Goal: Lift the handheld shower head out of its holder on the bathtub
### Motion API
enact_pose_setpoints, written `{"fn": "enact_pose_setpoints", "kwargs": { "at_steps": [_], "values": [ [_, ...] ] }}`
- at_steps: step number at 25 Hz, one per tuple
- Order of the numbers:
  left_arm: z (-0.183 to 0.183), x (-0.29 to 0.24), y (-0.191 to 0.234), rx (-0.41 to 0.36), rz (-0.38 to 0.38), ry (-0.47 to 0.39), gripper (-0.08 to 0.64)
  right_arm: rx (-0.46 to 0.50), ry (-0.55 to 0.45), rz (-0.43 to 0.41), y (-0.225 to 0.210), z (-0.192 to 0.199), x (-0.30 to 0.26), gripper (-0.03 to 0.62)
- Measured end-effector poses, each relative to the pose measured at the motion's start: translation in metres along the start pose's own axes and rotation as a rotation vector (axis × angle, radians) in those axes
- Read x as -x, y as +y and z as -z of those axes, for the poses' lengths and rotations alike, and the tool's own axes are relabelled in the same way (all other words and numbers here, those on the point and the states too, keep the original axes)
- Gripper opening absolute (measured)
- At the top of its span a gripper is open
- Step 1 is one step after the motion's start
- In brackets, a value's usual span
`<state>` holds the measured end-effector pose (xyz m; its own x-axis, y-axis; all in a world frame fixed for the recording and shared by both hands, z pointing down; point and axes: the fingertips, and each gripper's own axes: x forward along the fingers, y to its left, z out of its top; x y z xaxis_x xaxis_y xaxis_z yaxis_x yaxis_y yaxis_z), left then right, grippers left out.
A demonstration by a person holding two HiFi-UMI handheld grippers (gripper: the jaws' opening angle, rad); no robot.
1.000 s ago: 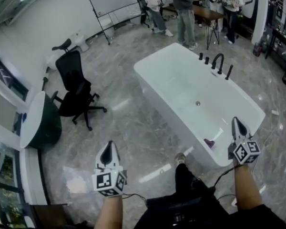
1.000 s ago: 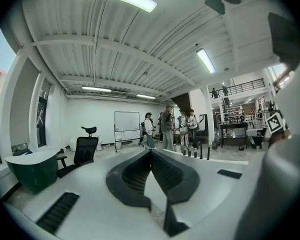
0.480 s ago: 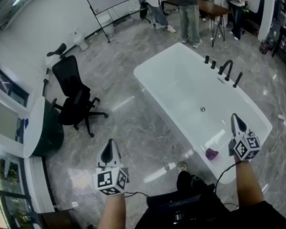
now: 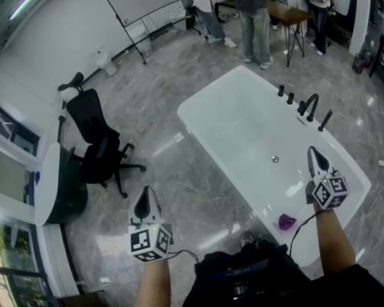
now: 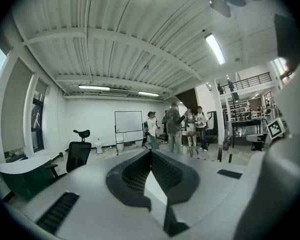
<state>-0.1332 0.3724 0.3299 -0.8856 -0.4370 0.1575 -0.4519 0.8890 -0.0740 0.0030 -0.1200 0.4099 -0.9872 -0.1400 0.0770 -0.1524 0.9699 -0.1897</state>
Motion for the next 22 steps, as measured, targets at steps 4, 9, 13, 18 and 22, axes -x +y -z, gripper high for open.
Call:
{"fn": "enact_pose_setpoints", "kwargs": {
  "at_steps": [4, 9, 13, 18, 22],
  "values": [
    [0.001, -0.027, 0.000, -0.017, 0.014, 0.011, 0.009, 0.005, 0.007, 0.018, -0.011, 0.000, -0.015, 0.008],
    [-0.002, -0.073, 0.000, -0.016, 0.058, -0.006, 0.009, 0.011, 0.013, 0.065, -0.022, 0.006, -0.026, 0.008],
    [-0.005, -0.114, -0.021, -0.028, 0.133, -0.038, 0.009, 0.054, 0.008, 0.122, -0.042, 0.001, -0.021, 0.008],
    [-0.009, -0.169, -0.036, -0.037, 0.229, -0.046, 0.009, 0.034, 0.022, 0.226, -0.068, 0.008, -0.020, 0.008],
    [-0.016, -0.215, -0.033, -0.028, 0.271, -0.051, 0.009, 0.042, 0.021, 0.296, -0.075, 0.007, -0.033, 0.008]
  ]
}}
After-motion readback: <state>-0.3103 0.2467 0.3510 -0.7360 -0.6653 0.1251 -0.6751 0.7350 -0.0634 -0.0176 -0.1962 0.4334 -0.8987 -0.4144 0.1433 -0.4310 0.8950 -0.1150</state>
